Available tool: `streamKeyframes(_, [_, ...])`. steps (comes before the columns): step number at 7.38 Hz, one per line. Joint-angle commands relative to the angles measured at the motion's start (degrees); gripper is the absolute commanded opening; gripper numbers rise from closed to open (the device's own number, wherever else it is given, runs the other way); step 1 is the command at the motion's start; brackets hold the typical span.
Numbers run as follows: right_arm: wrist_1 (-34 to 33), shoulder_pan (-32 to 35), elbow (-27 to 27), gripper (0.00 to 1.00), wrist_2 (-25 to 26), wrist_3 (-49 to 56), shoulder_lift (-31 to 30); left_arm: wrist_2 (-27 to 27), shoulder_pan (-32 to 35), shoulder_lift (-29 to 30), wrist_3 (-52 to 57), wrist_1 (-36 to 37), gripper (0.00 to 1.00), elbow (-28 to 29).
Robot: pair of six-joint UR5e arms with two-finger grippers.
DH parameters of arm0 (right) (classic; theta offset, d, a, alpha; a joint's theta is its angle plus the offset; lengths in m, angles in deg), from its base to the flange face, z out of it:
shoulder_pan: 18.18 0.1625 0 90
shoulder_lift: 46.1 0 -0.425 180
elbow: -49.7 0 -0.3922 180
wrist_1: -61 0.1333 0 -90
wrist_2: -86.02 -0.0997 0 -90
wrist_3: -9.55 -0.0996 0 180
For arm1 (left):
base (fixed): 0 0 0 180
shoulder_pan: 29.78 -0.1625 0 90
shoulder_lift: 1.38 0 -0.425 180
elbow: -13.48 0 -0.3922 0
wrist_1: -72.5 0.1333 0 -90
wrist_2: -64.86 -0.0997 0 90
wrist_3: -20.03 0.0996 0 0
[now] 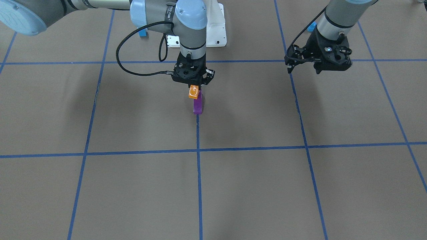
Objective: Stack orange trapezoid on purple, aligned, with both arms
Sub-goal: 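Lower the orange trapezoid onto the purple block, aligning it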
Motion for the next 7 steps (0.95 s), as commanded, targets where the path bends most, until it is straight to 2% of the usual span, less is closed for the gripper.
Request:
streamKeyframes(1, [0.13, -0.01, 0.39, 0.0, 0.17, 0.0, 0.0, 0.0, 0.0, 0.0, 0.03, 0.0, 1.0, 0.06])
streamKeyframes(7, [0.3, -0.62, 1.62, 0.0, 0.95, 0.0, 0.26, 0.0, -0.09, 0.0, 0.03, 0.0, 1.0, 0.15])
